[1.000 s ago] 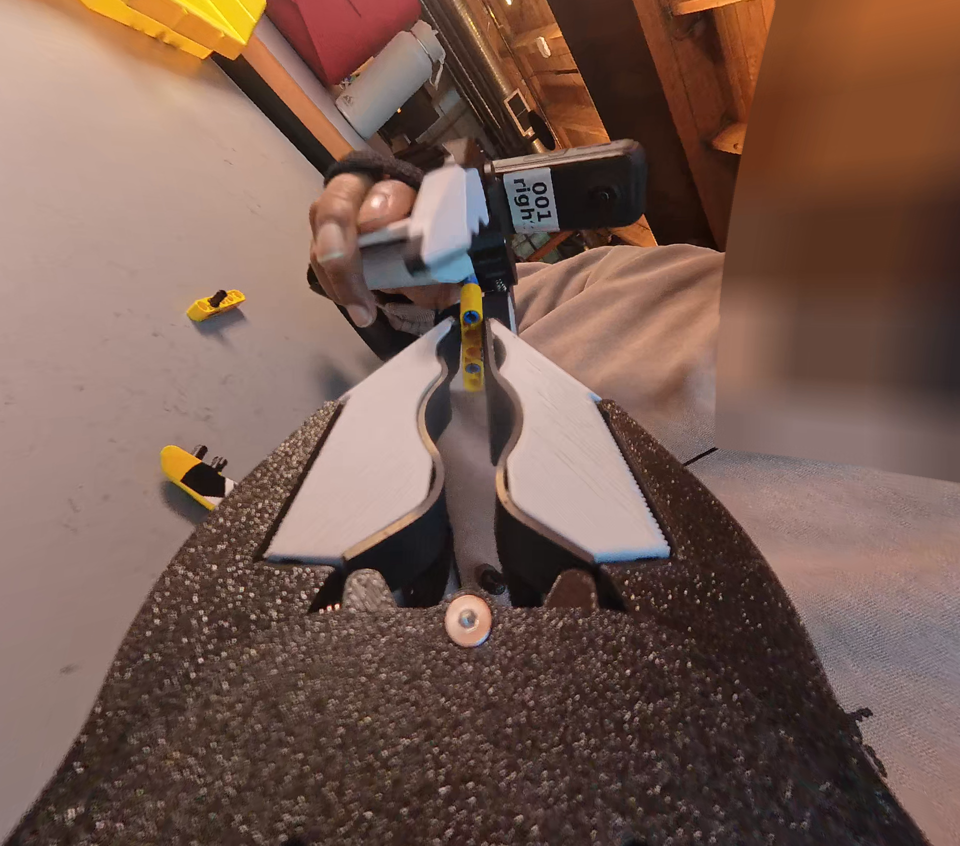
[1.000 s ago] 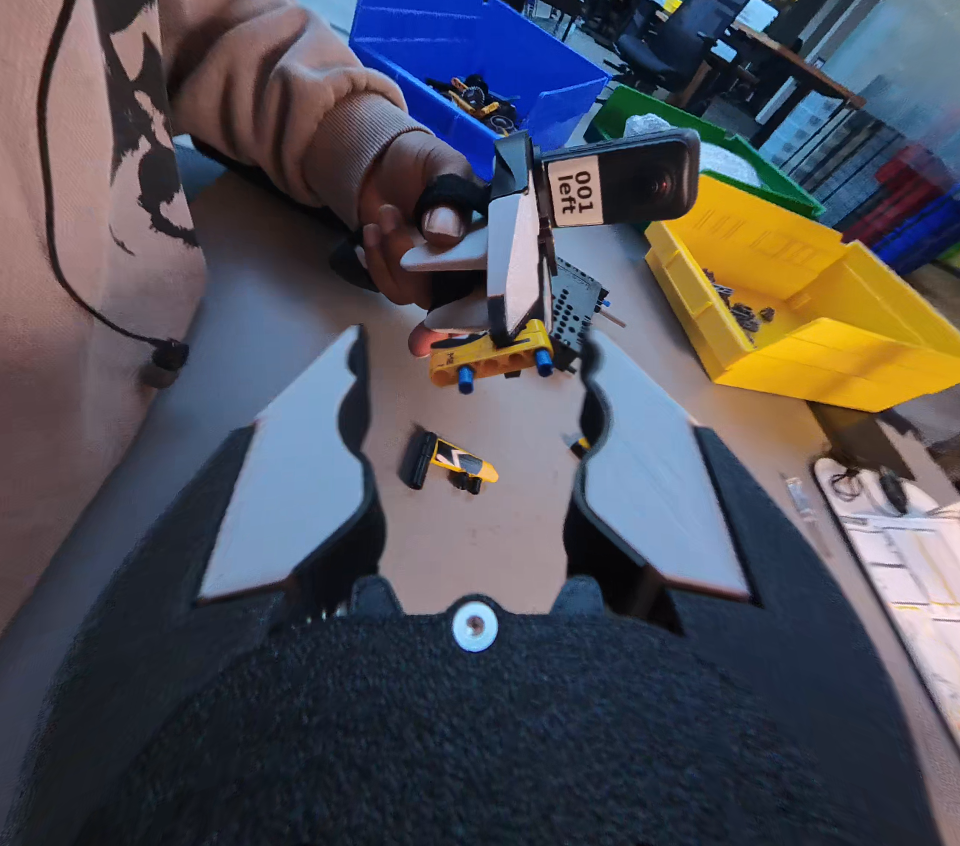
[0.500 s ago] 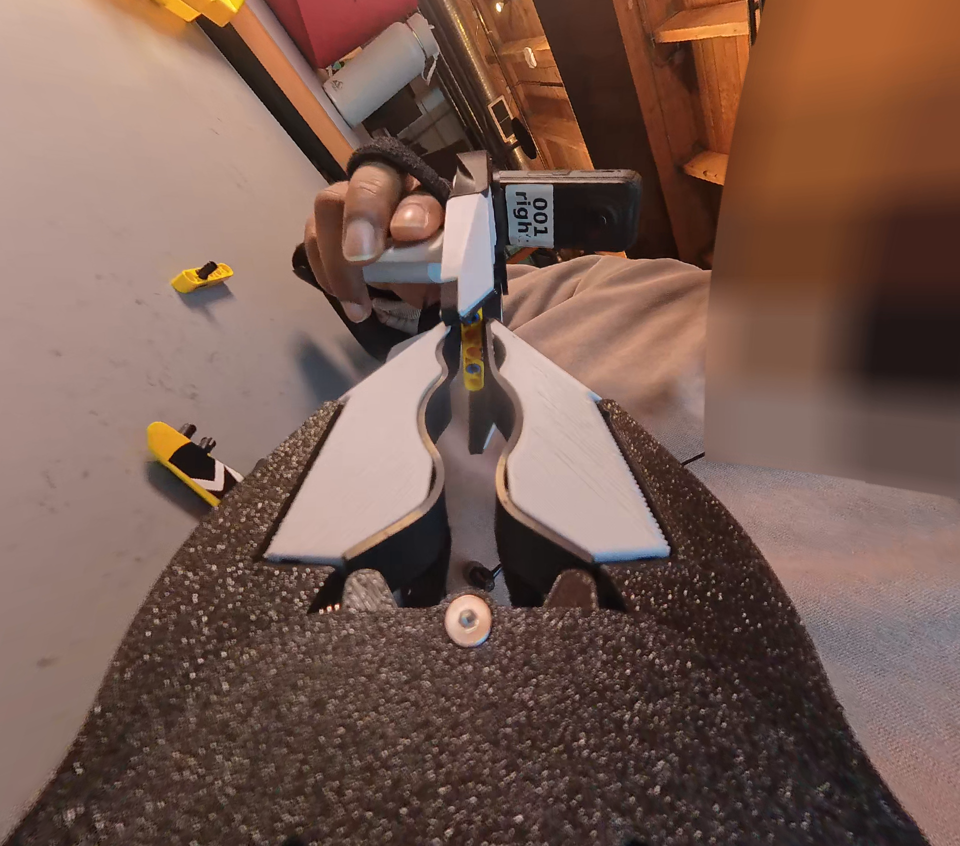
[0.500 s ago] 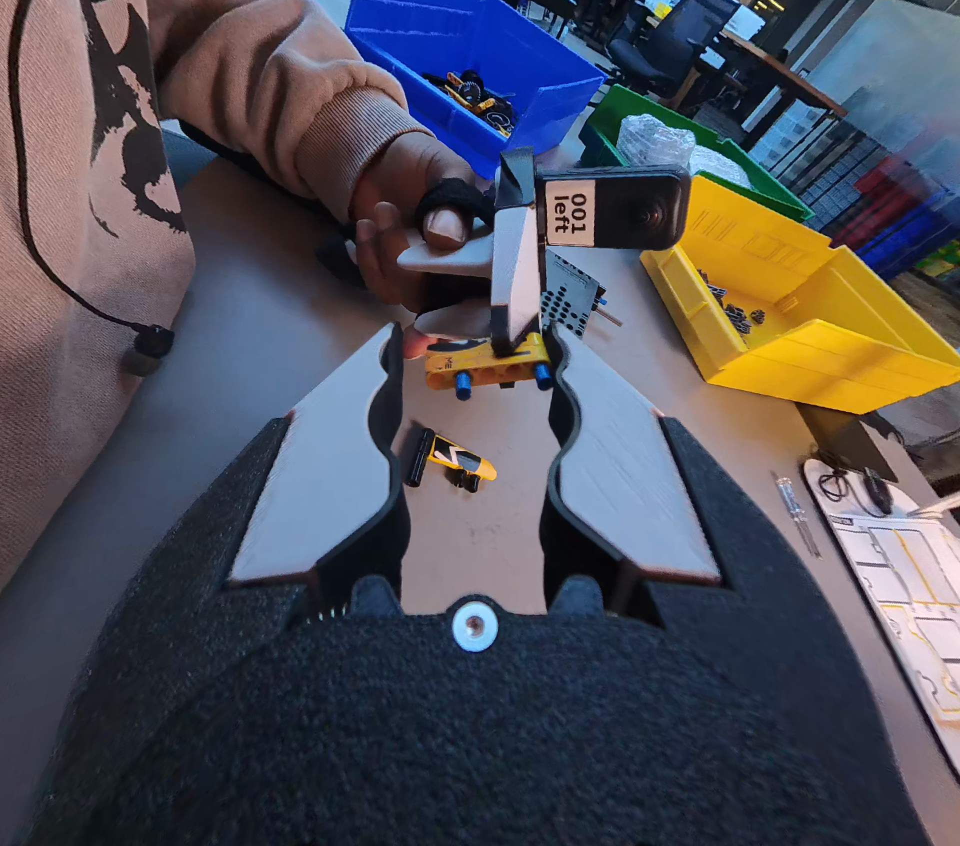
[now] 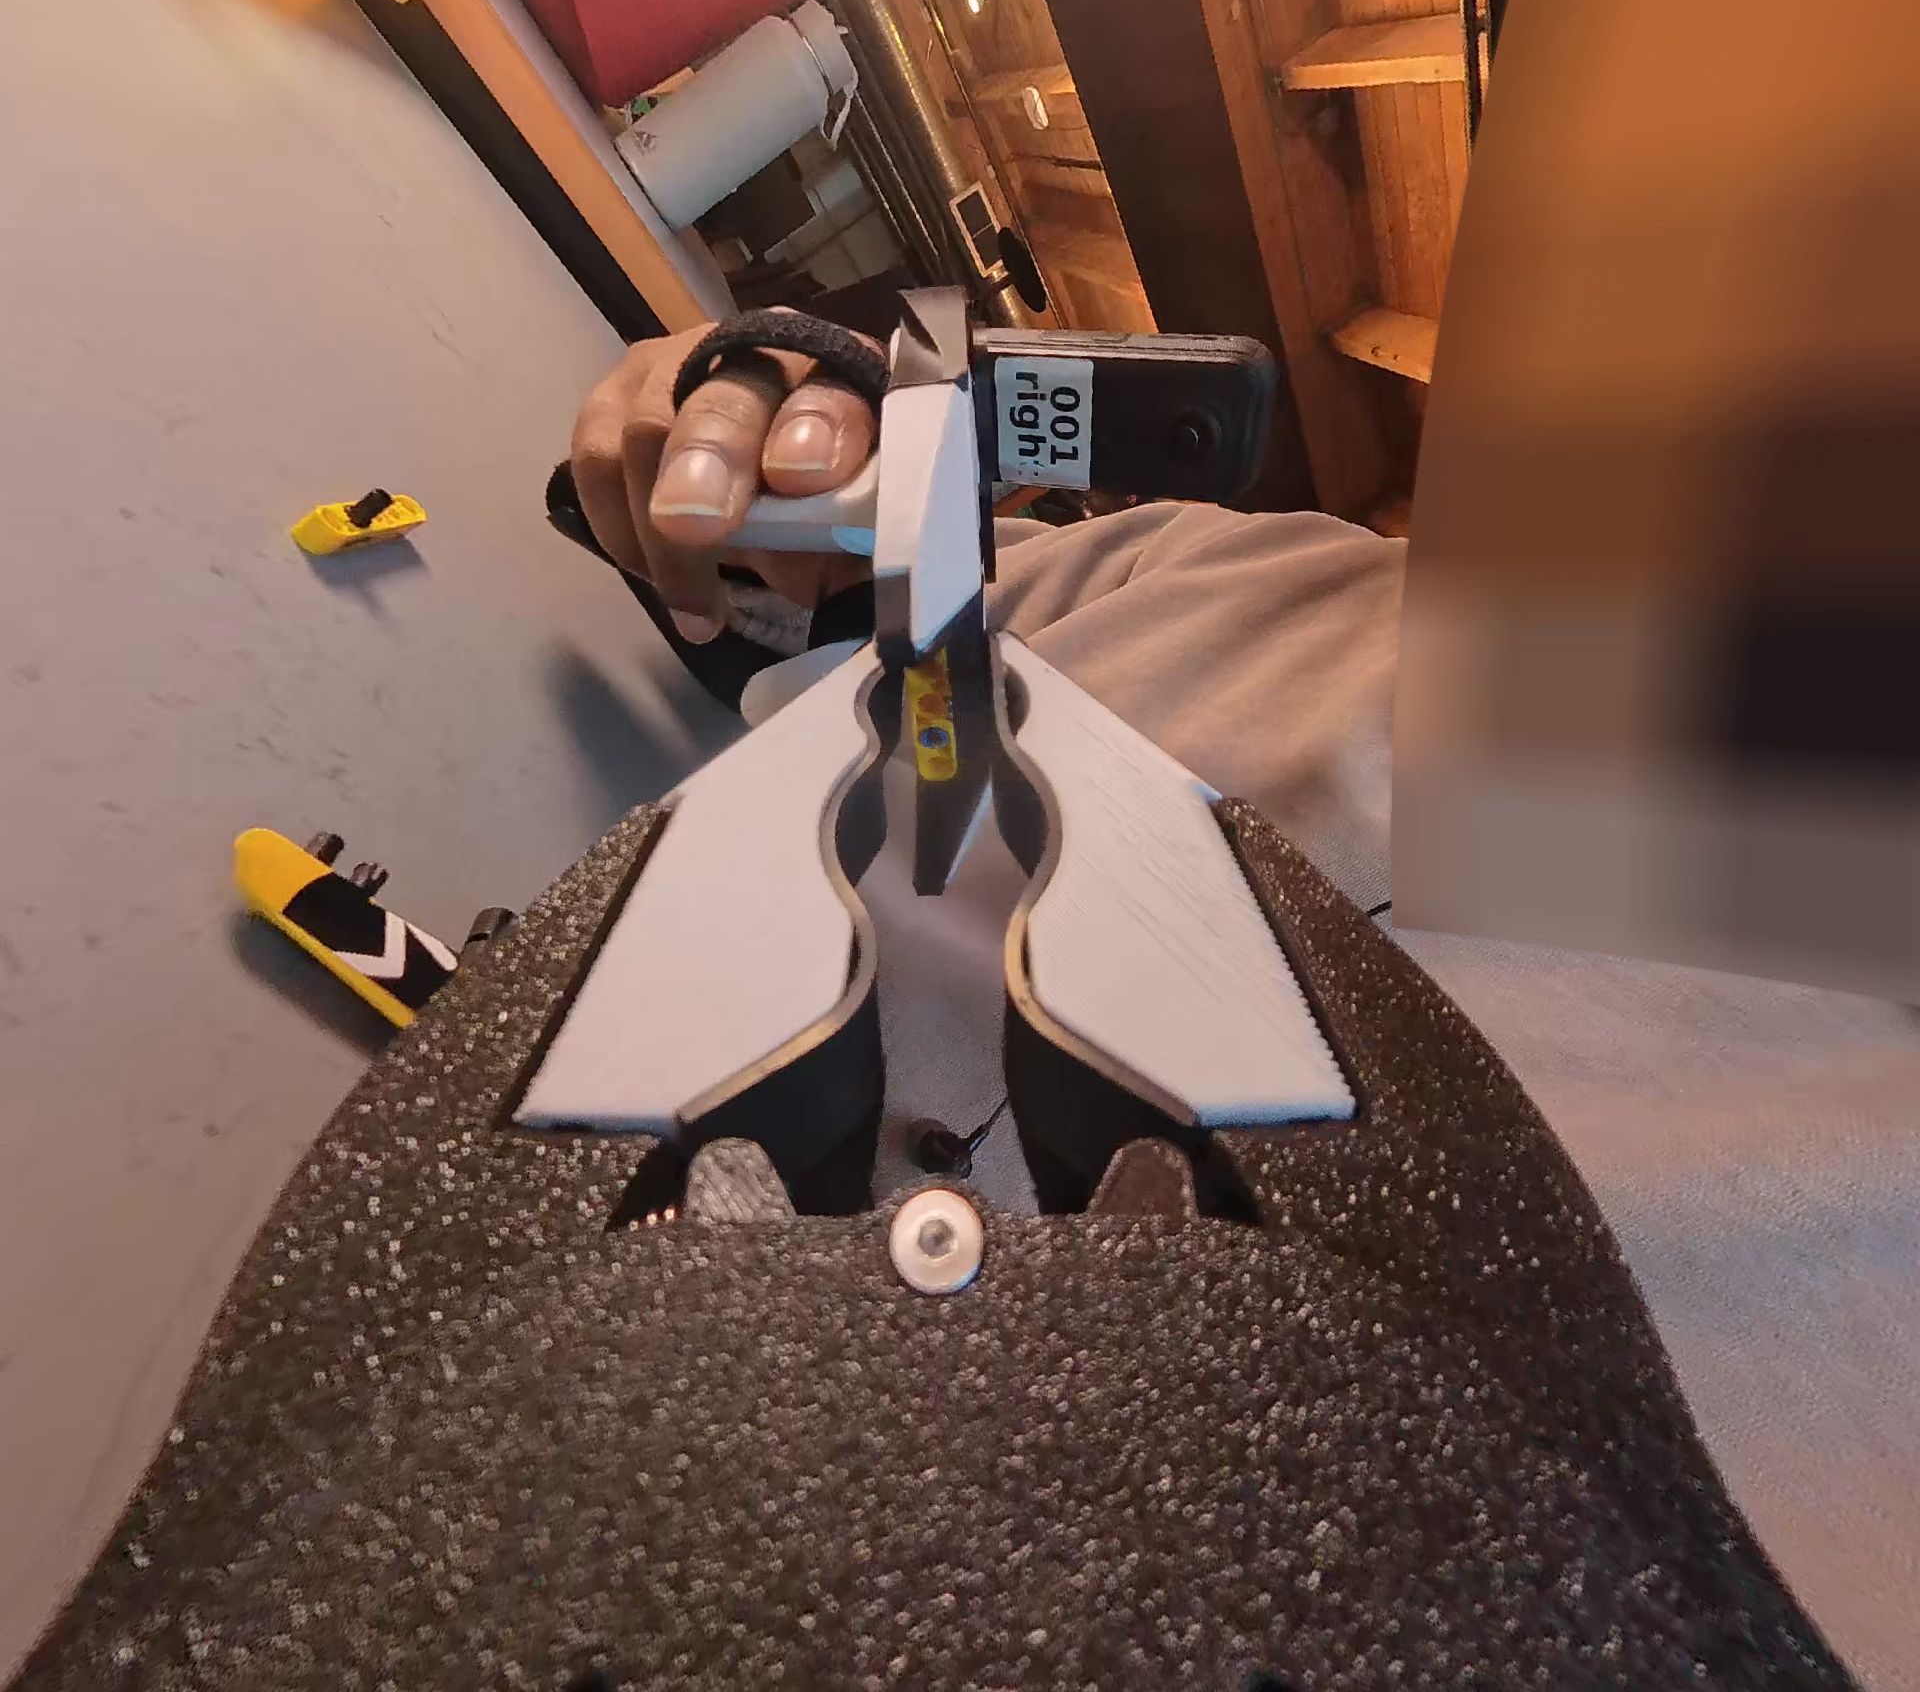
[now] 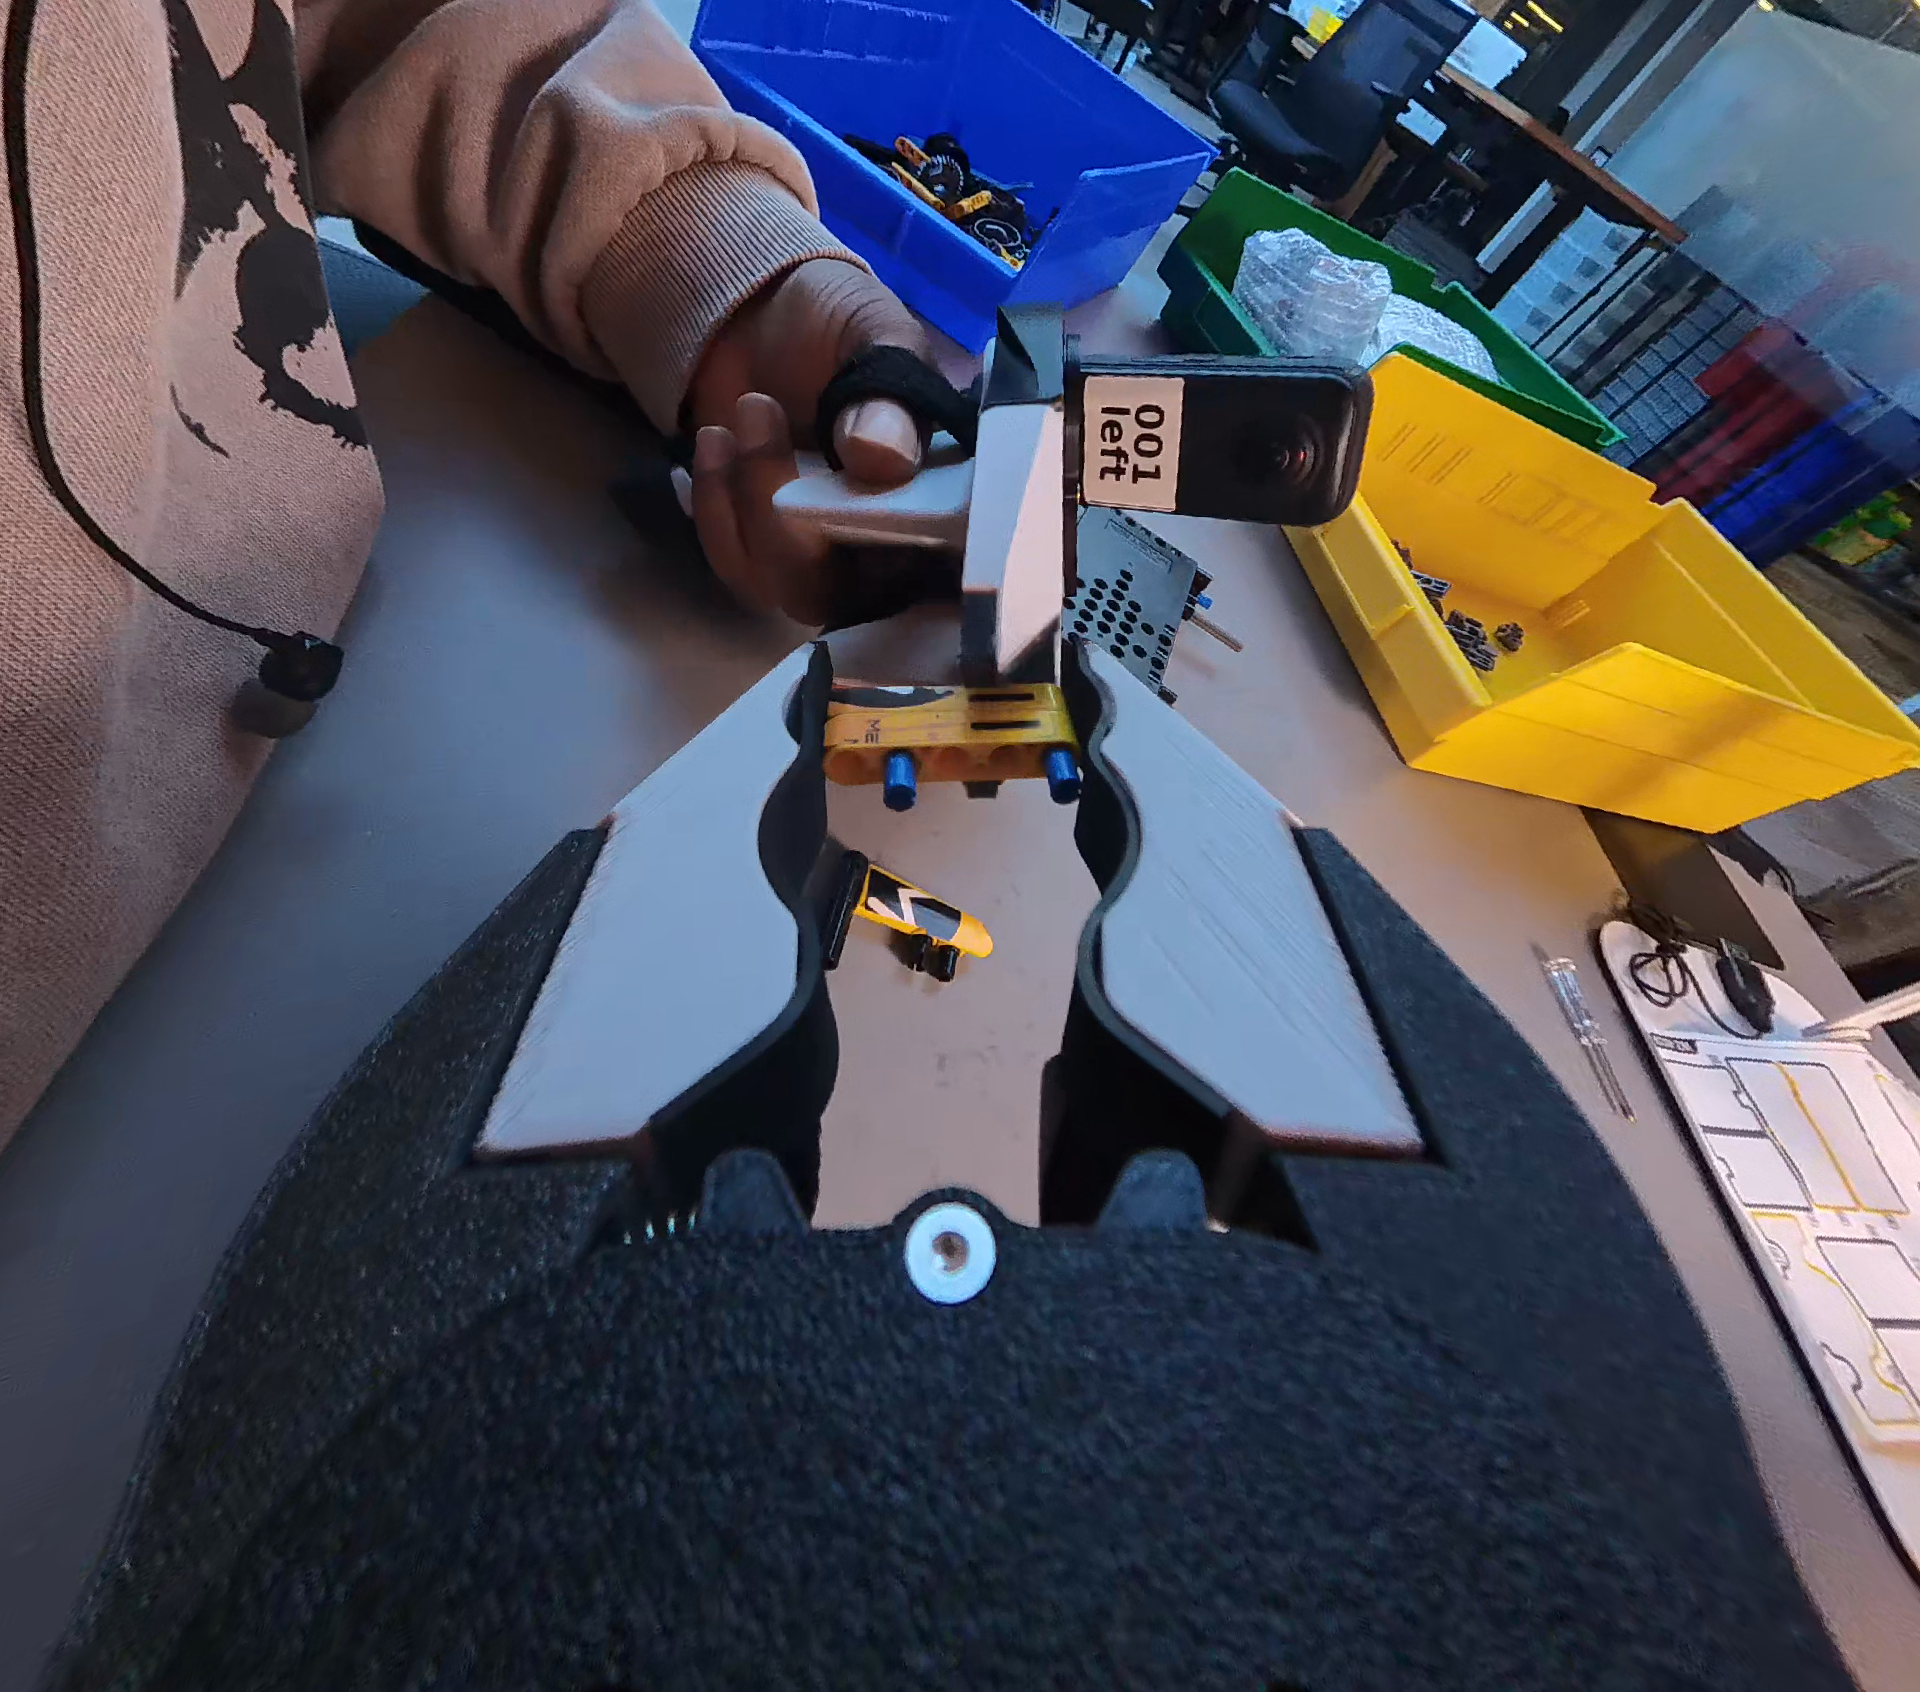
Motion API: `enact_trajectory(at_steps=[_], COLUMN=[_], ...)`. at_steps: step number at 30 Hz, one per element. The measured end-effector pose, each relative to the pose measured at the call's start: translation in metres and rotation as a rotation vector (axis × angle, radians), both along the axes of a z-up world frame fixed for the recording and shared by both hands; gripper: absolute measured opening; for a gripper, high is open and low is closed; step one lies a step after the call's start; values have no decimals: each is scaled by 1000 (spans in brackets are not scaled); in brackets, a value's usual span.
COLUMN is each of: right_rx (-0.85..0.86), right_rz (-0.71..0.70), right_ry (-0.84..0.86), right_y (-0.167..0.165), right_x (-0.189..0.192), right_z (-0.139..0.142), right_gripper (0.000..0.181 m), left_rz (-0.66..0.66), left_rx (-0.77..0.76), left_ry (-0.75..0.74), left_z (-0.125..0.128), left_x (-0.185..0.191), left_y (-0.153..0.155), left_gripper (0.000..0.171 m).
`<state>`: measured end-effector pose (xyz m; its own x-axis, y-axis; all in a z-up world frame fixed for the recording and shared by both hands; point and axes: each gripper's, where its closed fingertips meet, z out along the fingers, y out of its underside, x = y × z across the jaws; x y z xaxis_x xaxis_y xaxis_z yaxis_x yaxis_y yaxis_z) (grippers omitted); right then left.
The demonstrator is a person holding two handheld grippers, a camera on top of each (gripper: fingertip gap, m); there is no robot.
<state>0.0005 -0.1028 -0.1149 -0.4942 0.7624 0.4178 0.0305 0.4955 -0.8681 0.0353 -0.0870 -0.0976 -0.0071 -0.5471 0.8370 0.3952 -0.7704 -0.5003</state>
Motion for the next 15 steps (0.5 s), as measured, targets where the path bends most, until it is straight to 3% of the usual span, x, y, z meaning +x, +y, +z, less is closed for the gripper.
enact_trajectory(at_steps=[15], right_rx=[29], right_rz=[-41], right_ry=[34], right_y=[1], right_x=[-6], right_z=[1], right_gripper=[44], left_rz=[21], left_rx=[18], left_ry=[23], left_z=[-1], left_x=[4], left_y=[2], left_gripper=[7])
